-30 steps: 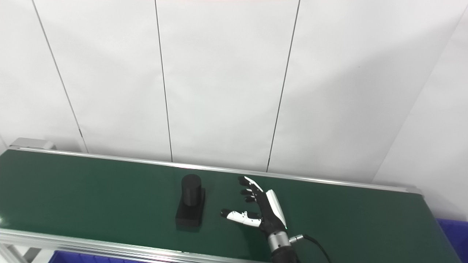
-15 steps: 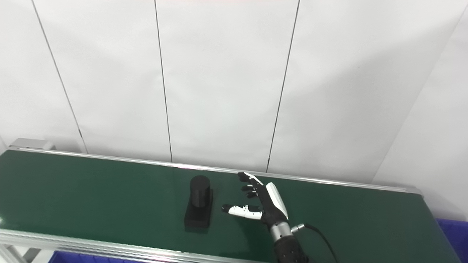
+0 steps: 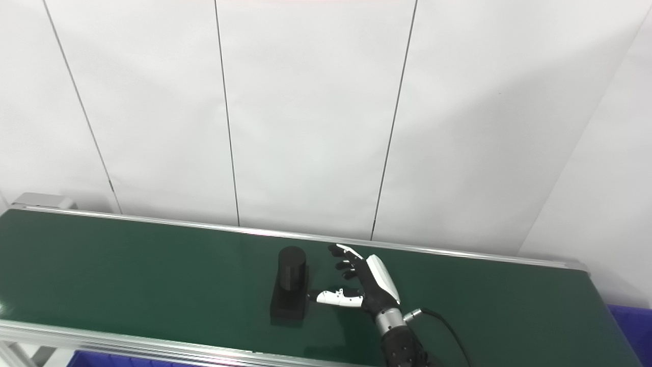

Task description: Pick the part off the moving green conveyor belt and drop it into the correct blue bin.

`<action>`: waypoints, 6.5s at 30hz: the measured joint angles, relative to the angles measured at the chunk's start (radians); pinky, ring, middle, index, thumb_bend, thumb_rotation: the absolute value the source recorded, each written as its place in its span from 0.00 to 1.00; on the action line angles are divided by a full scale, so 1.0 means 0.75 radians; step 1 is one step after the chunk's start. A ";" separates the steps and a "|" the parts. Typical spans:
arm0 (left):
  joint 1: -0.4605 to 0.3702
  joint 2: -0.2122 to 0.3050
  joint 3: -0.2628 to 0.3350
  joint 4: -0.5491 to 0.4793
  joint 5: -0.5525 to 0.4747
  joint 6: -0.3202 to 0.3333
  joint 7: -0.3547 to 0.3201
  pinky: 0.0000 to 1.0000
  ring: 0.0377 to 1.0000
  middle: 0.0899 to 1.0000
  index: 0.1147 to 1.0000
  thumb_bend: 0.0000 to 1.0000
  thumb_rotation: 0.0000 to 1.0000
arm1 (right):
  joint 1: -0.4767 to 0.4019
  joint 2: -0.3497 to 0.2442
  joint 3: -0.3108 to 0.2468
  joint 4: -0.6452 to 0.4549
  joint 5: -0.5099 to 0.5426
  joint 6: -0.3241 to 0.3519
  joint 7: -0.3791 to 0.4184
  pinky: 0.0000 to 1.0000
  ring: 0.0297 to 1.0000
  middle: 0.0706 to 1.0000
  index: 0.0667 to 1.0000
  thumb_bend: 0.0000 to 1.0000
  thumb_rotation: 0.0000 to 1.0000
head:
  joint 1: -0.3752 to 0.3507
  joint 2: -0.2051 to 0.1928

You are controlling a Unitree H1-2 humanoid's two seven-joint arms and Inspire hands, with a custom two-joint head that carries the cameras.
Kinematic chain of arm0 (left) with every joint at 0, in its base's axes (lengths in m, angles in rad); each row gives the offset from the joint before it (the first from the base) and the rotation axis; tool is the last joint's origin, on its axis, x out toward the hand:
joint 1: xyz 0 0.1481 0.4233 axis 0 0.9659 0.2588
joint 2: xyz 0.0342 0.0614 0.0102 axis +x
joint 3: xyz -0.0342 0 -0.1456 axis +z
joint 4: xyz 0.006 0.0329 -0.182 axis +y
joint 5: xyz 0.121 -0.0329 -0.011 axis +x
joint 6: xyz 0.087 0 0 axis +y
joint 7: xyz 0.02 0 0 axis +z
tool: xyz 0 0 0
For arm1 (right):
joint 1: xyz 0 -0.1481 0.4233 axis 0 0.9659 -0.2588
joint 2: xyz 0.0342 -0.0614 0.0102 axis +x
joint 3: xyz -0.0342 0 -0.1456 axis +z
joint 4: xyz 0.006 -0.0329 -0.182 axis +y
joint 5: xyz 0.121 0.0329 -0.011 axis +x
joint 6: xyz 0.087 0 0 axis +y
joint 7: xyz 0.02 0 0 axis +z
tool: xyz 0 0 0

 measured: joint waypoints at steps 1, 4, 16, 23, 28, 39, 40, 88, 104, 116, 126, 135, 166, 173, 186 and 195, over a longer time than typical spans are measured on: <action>0.001 0.000 0.000 -0.002 0.000 0.000 0.000 0.75 0.81 0.82 0.79 0.60 0.93 | -0.005 0.000 0.004 0.005 -0.004 0.000 0.000 0.67 0.75 0.83 0.82 0.89 0.46 | 0.004 0.000; 0.007 0.000 -0.002 -0.011 0.000 0.000 0.005 0.75 0.81 0.82 0.79 0.60 0.93 | -0.013 0.001 0.007 0.013 -0.010 0.000 0.000 0.67 0.76 0.84 0.82 0.89 0.46 | 0.006 0.002; 0.038 0.001 -0.010 -0.043 0.001 0.000 0.012 0.75 0.81 0.82 0.79 0.59 0.92 | -0.021 -0.002 0.034 0.040 -0.040 0.000 0.000 0.66 0.74 0.83 0.83 0.88 0.45 | 0.012 0.016; 0.043 0.001 -0.013 -0.046 0.002 0.000 0.013 0.75 0.81 0.82 0.78 0.60 0.92 | -0.043 -0.002 0.036 0.043 -0.039 0.000 0.007 0.66 0.74 0.83 0.82 0.88 0.44 | 0.018 0.022; 0.048 0.002 -0.017 -0.052 0.005 0.000 0.023 0.74 0.81 0.82 0.78 0.58 0.92 | -0.043 0.000 0.035 0.053 -0.046 0.000 0.003 0.57 0.64 0.76 0.80 0.83 0.39 | 0.016 0.027; 0.059 0.014 -0.025 -0.077 0.008 0.000 0.034 0.74 0.80 0.81 0.79 0.57 0.92 | -0.073 0.010 0.038 0.108 -0.107 0.000 -0.081 0.27 0.30 0.40 0.49 0.52 0.00 | 0.016 0.033; 0.061 0.015 -0.025 -0.081 0.008 0.000 0.035 0.74 0.81 0.81 0.79 0.57 0.92 | -0.076 0.010 0.043 0.109 -0.117 0.000 -0.086 0.26 0.30 0.39 0.50 0.52 0.00 | 0.016 0.035; 0.121 0.039 0.280 -0.287 -0.178 -0.001 -0.332 0.91 0.89 0.89 0.89 0.64 1.00 | 0.440 -0.144 -0.214 -0.977 -0.098 0.109 0.219 0.26 0.30 0.39 0.49 0.52 0.00 | -0.716 0.380; 0.125 0.034 0.358 -0.430 -0.219 0.012 -0.367 0.83 0.85 0.86 0.85 0.68 0.97 | 0.834 -0.259 -0.414 -1.579 -0.126 0.383 0.388 0.24 0.28 0.38 0.49 0.52 0.00 | -0.789 0.558; 0.141 0.037 0.361 -0.468 -0.232 0.061 -0.368 0.83 0.85 0.85 0.85 0.66 0.97 | 1.143 -0.318 -0.574 -1.763 -0.140 0.397 0.413 0.25 0.30 0.38 0.49 0.52 0.00 | -0.765 0.552; 0.165 0.037 0.364 -0.480 -0.232 0.062 -0.368 0.82 0.84 0.85 0.84 0.69 0.95 | 1.334 -0.336 -0.705 -1.774 -0.151 0.395 0.387 0.23 0.27 0.37 0.49 0.52 0.00 | -0.769 0.534; 0.165 0.042 0.370 -0.483 -0.215 0.061 -0.368 0.80 0.83 0.84 0.84 0.70 0.95 | 1.362 -0.346 -0.753 -1.753 -0.153 0.395 0.377 0.24 0.29 0.37 0.50 0.51 0.00 | -0.759 0.530; 0.164 0.036 0.367 -0.456 -0.195 0.016 -0.368 0.81 0.84 0.84 0.84 0.68 0.97 | 1.346 -0.358 -0.599 -1.815 0.017 0.200 0.471 0.97 0.99 0.98 0.94 0.99 0.98 | -0.659 0.501; 0.153 0.036 0.358 -0.454 -0.172 0.016 -0.368 0.81 0.84 0.84 0.83 0.69 0.97 | 1.307 -0.234 -0.496 -1.903 0.024 0.199 0.483 0.97 0.99 0.98 0.95 1.00 1.00 | -0.530 0.509; 0.134 0.037 0.350 -0.413 -0.145 0.011 -0.368 0.84 0.85 0.85 0.85 0.58 1.00 | 1.299 -0.151 -0.493 -1.860 0.196 0.144 0.480 0.95 0.98 0.98 0.96 0.99 1.00 | -0.378 0.495; 0.139 0.035 0.344 -0.412 -0.111 0.008 -0.367 0.82 0.85 0.85 0.85 0.57 1.00 | 1.290 -0.121 -0.471 -1.759 0.267 0.046 0.482 0.94 0.95 0.95 0.94 0.98 1.00 | -0.283 0.468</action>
